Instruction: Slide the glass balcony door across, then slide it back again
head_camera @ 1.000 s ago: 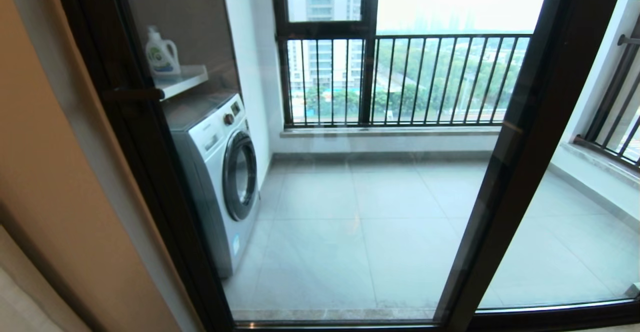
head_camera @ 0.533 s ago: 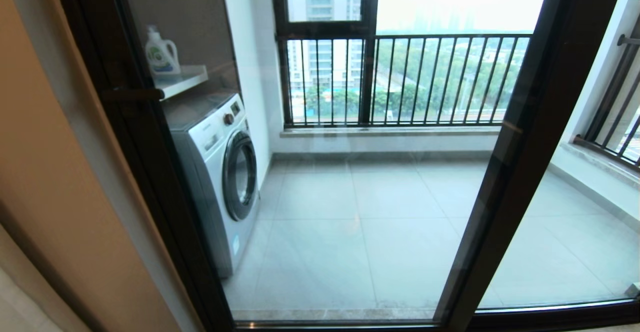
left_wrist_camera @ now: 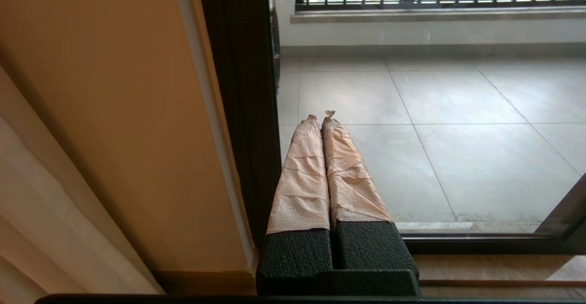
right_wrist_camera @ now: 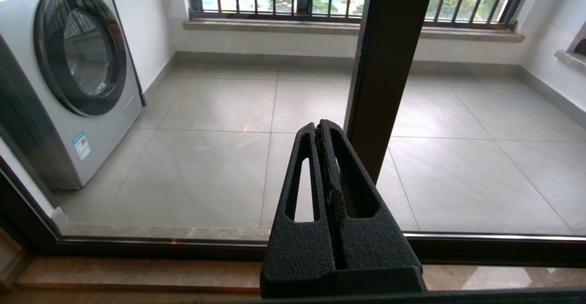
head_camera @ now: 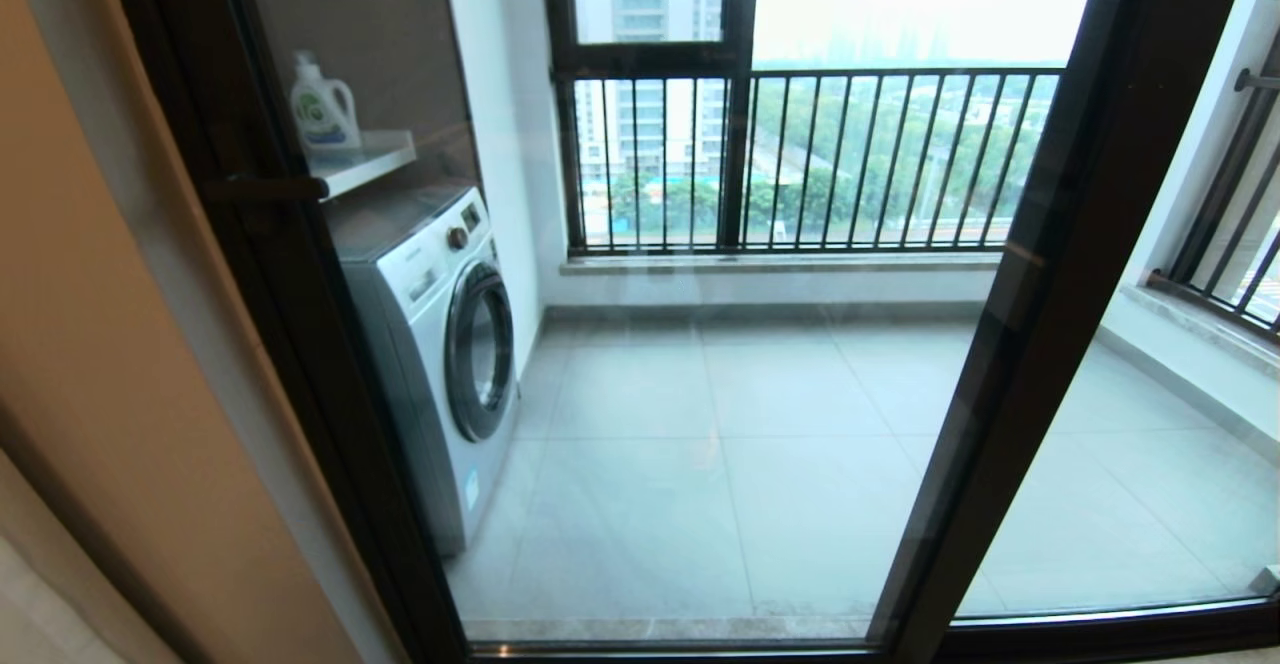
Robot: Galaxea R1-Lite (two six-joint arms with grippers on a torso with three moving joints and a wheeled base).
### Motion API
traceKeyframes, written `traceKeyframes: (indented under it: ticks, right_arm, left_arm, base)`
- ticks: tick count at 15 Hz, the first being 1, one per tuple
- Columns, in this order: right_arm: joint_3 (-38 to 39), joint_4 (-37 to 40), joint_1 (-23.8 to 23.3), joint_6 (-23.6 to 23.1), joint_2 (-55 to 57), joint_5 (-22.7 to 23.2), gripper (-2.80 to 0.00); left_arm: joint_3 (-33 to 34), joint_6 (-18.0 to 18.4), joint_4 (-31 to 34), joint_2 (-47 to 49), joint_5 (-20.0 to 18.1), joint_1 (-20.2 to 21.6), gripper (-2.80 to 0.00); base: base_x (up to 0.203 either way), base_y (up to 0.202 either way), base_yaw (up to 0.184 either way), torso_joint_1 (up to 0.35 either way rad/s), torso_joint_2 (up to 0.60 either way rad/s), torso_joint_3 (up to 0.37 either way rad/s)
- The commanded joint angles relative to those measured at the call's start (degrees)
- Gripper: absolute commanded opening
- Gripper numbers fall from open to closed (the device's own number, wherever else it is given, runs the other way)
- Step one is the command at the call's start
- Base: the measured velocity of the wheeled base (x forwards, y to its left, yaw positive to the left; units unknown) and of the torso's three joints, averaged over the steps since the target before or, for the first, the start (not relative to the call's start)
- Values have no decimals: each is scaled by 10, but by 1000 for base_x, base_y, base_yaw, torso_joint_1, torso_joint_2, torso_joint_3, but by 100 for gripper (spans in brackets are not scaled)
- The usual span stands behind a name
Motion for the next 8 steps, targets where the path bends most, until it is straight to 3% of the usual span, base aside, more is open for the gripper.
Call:
traceKeyframes:
  ticks: [1, 3, 8]
  right_arm:
    - [7, 0, 1, 9, 1, -3, -280]
    - [7, -1, 0, 29, 1, -5, -280]
    - [7, -1, 0, 28, 1, -5, -280]
  left_arm:
    - [0, 0, 0, 1, 0, 0, -280]
    - [0, 0, 0, 1, 0, 0, -280]
    - [0, 0, 0, 1, 0, 0, -280]
  base:
    - [0, 0, 0, 0, 0, 0]
    - [0, 0, 0, 0, 0, 0]
    - [0, 0, 0, 0, 0, 0]
